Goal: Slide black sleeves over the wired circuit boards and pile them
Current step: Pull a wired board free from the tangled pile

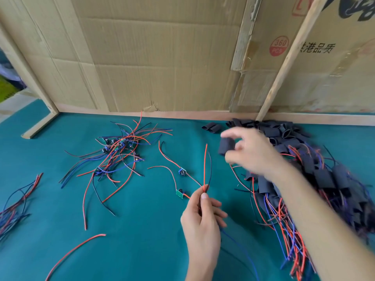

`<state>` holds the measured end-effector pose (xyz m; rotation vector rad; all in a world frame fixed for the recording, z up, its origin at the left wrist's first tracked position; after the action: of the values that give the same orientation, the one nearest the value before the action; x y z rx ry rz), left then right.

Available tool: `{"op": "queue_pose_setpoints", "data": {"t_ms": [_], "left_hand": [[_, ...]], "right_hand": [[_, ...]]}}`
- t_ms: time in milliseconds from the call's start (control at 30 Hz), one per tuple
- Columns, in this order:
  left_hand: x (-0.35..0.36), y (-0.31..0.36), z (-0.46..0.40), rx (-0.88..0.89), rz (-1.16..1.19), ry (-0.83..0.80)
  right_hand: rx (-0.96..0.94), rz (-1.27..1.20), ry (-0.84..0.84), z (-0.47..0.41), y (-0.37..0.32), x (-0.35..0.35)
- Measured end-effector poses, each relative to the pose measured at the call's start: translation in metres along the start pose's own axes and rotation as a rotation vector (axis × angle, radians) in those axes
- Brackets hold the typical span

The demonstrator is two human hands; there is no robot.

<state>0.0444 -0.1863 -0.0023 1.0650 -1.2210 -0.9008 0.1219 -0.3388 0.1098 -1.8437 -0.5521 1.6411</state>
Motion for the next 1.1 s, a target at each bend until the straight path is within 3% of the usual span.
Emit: {"op": "queue_pose_setpoints", "data": {"t_ms": [100, 200, 467, 633, 700, 867, 1100], "left_hand": [[-0.001, 0.001, 0.002, 0.016, -0.027, 0.018], [-0.002, 0.001, 0.003, 0.084, -0.137, 0.018], [0.001, 0.004, 0.001, 0.086, -0.162, -0.014], [0.003, 0.005, 0.002, 0.062, -0.131, 0.000], [0.003, 0.005, 0.002, 0.070, -0.137, -0.020], [0.003, 0.003, 0.002, 0.068, -0.140, -0.087], [0.005, 0.001, 0.005, 0.046, -0.167, -0.146]], "right_hand": [[0.036, -0.236, -0.107, 0.058, 0.008, 0.038], [0.050, -0.353, -0.086, 0.077, 0.020, 0.063], [0.045, -0.919, -0.192, 0.084, 0.033, 0.062], [0.024, -0.969, -0.211, 0.084, 0.034, 0.062], [0.042, -0.952, -0.080, 0.083, 0.035, 0.055], [-0.025, -0.960, 0.429, 0.079, 0.041, 0.038], [0.012, -1.117, 0.765, 0.080, 0.041, 0.022]]}}
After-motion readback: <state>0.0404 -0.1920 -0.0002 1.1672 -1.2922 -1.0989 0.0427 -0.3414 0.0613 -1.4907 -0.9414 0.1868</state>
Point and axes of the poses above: each hand's wrist, its own z-axis away from the middle knuckle, its own x-axis out of the palm, y = z × x, the point moved 1 cm from there along -z, towards the middle knuckle, and after that the axes turned 2 degrees about x, right-handed, at the moved point
